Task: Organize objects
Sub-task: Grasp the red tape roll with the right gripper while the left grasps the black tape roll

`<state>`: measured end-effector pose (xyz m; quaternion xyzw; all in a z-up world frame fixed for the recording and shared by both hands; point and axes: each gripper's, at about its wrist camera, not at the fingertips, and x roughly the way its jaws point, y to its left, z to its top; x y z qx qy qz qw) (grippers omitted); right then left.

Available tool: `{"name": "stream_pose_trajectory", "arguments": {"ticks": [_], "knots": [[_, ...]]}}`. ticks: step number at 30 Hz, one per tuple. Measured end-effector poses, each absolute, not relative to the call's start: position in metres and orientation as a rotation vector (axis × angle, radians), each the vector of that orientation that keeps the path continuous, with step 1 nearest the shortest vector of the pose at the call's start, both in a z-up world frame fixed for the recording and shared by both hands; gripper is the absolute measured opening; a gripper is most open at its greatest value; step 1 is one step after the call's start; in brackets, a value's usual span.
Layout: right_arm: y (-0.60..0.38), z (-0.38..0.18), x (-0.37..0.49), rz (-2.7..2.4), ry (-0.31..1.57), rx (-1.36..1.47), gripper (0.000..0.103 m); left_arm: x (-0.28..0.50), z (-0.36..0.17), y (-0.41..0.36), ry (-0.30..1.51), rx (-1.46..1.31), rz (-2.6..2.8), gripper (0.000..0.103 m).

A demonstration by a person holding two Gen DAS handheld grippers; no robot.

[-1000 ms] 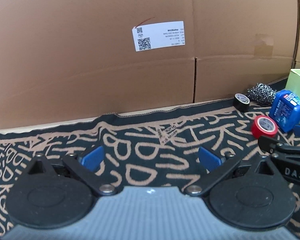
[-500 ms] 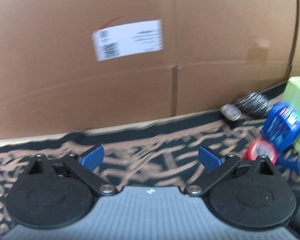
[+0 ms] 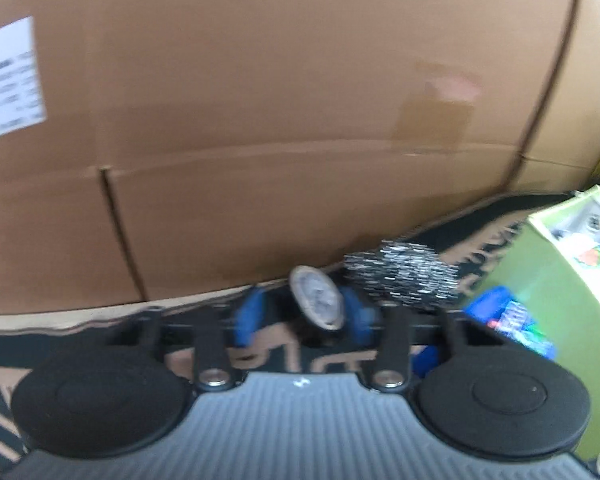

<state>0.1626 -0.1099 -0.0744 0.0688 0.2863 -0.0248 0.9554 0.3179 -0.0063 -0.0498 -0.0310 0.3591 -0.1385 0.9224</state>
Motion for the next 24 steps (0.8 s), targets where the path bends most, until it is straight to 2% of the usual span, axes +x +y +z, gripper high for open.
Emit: {"name": "stream_pose_trajectory", "arguments": {"ticks": [6, 9, 15, 17, 18, 19, 24], "knots": [[-0.107, -0.074, 0.16, -0.047, 0.582, 0.144, 0.048, 0.292, -0.047, 0.006, 0.72, -0.034, -0.305, 0.028], [-0.107, -0.073, 0.147, -0.034, 0.584, 0.156, 0.048, 0.272, -0.045, 0.023, 0.739, -0.04, -0.329, 0.005], [-0.104, -0.071, 0.113, -0.012, 0.592, 0.163, 0.048, 0.225, -0.053, 0.055, 0.775, -0.061, -0.357, 0.005], [-0.1, -0.071, 0.11, -0.021, 0.593, 0.163, 0.048, 0.221, -0.048, 0.057, 0.746, -0.085, -0.355, 0.008], [-0.098, -0.072, 0.109, -0.026, 0.594, 0.16, 0.048, 0.219, -0.048, 0.057, 0.739, -0.09, -0.362, 0.014], [-0.098, -0.073, 0.11, -0.028, 0.596, 0.16, 0.048, 0.219, -0.046, 0.056, 0.739, -0.094, -0.37, 0.027], [-0.097, -0.072, 0.101, -0.029, 0.592, 0.163, 0.048, 0.228, -0.041, 0.035, 0.714, -0.064, -0.363, 0.052]]}}
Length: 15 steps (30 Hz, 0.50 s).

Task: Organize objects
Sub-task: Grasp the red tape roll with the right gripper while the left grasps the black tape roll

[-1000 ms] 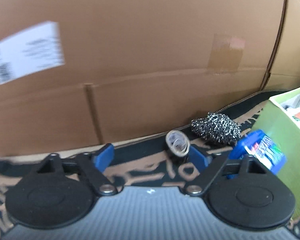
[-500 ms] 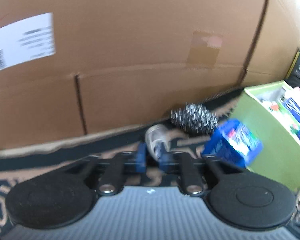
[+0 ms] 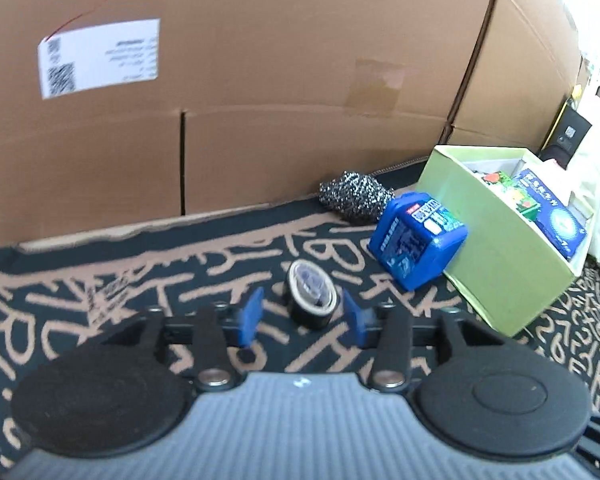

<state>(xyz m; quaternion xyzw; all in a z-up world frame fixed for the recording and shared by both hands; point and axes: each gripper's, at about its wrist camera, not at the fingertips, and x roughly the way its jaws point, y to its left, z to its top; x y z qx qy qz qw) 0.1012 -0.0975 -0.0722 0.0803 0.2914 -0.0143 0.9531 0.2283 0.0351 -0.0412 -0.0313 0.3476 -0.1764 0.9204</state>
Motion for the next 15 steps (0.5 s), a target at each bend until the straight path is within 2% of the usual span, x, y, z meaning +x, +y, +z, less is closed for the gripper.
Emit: {"name": "stream_pose_trajectory", "arguments": {"ticks": [1, 6, 10, 13, 15], "knots": [[-0.098, -0.073, 0.102, -0.032, 0.596, 0.163, 0.049, 0.227, -0.039, 0.031, 0.712, -0.061, -0.353, 0.056], [-0.094, -0.073, 0.101, -0.032, 0.596, 0.141, 0.053, 0.248, -0.046, 0.014, 0.735, -0.003, -0.313, 0.056], [-0.094, -0.073, 0.1, -0.034, 0.593, 0.143, 0.061, 0.254, -0.051, 0.015, 0.75, 0.003, -0.296, 0.047], [-0.093, -0.074, 0.101, -0.042, 0.594, 0.136, 0.061, 0.251, -0.051, 0.013, 0.749, 0.012, -0.327, 0.032], [-0.093, -0.074, 0.104, -0.049, 0.591, 0.134, 0.061, 0.248, -0.05, 0.009, 0.739, 0.043, -0.309, 0.031]]}}
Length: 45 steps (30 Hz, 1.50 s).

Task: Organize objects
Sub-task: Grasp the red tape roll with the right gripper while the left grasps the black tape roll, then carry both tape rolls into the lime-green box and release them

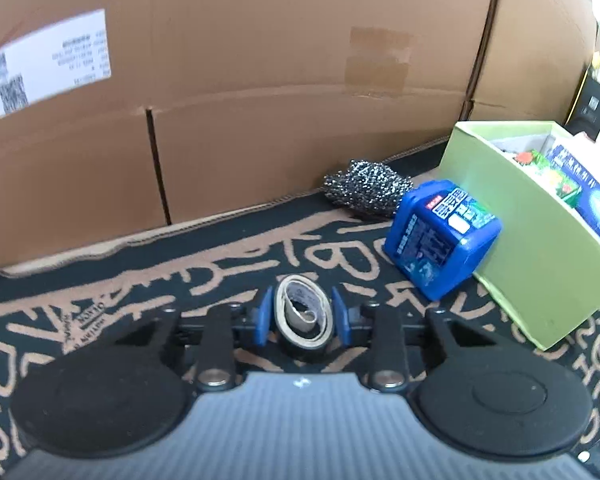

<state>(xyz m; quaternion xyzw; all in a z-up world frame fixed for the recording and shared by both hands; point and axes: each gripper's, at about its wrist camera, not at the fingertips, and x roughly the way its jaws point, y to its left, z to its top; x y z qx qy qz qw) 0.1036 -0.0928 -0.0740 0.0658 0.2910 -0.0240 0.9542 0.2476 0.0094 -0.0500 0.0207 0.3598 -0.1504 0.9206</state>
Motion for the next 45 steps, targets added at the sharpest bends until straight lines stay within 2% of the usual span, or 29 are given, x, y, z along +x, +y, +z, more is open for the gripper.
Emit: {"name": "stream_pose_trajectory", "arguments": {"ticks": [3, 6, 18, 26, 37, 45], "knots": [[-0.091, -0.075, 0.108, -0.06, 0.595, 0.123, 0.061, 0.247, -0.052, 0.007, 0.74, 0.051, -0.295, 0.032], [-0.091, -0.075, 0.11, -0.071, 0.597, 0.116, 0.051, 0.244, -0.054, 0.006, 0.731, 0.068, -0.288, 0.03], [-0.09, -0.074, 0.104, -0.068, 0.595, 0.123, 0.051, 0.225, -0.046, 0.027, 0.75, 0.041, -0.264, 0.029], [-0.099, -0.057, 0.067, -0.067, 0.55, 0.16, 0.051, 0.189, -0.023, 0.037, 0.734, 0.021, -0.342, 0.029], [-0.153, -0.001, 0.014, -0.205, 0.373, 0.097, 0.051, 0.145, 0.045, -0.028, 0.609, 0.033, -0.596, 0.029], [-0.204, 0.023, 0.012, -0.319, 0.3, 0.028, 0.051, 0.142, 0.079, -0.094, 0.559, 0.07, -0.704, 0.029]]}}
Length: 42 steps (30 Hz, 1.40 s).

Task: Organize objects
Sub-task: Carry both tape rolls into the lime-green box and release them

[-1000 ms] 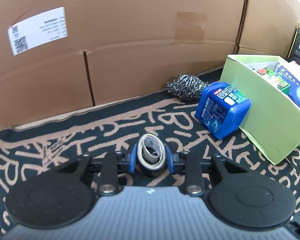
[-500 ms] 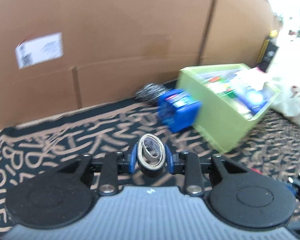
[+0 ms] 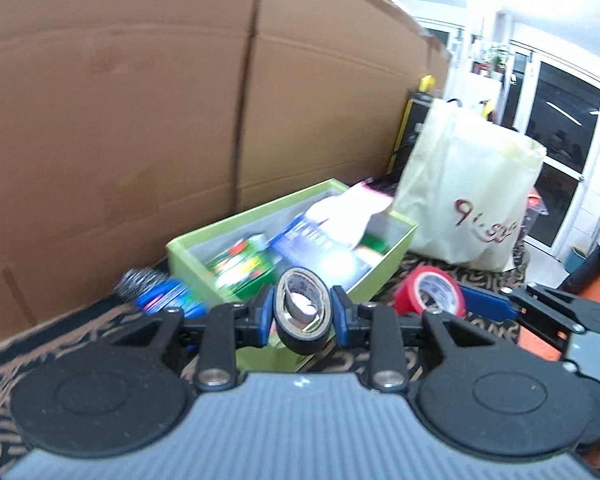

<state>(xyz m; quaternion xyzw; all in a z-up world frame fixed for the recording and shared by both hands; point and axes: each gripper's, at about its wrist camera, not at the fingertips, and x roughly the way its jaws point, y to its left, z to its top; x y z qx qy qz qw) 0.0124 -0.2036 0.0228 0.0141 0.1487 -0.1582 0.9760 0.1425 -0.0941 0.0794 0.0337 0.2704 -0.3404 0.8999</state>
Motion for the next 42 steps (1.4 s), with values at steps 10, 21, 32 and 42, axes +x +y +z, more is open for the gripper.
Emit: {"name": "stream_pose_trajectory", "arguments": {"ticks": [10, 21, 32, 42], "knots": [[-0.29, 0.024, 0.051, -0.479, 0.241, 0.038, 0.051, 0.202, 0.093, -0.175, 0.593, 0.014, -0.739, 0.029], [-0.349, 0.009, 0.119, -0.512, 0.252, 0.01, 0.051, 0.272, 0.071, -0.247, 0.601, 0.07, -0.661, 0.029], [-0.364, -0.024, 0.123, -0.542, 0.312, 0.016, 0.078, 0.276, 0.037, -0.231, 0.593, 0.089, -0.64, 0.083], [-0.318, 0.005, 0.094, -0.469, 0.22, 0.017, 0.079, 0.245, 0.065, -0.162, 0.537, 0.026, -0.611, 0.094]]}}
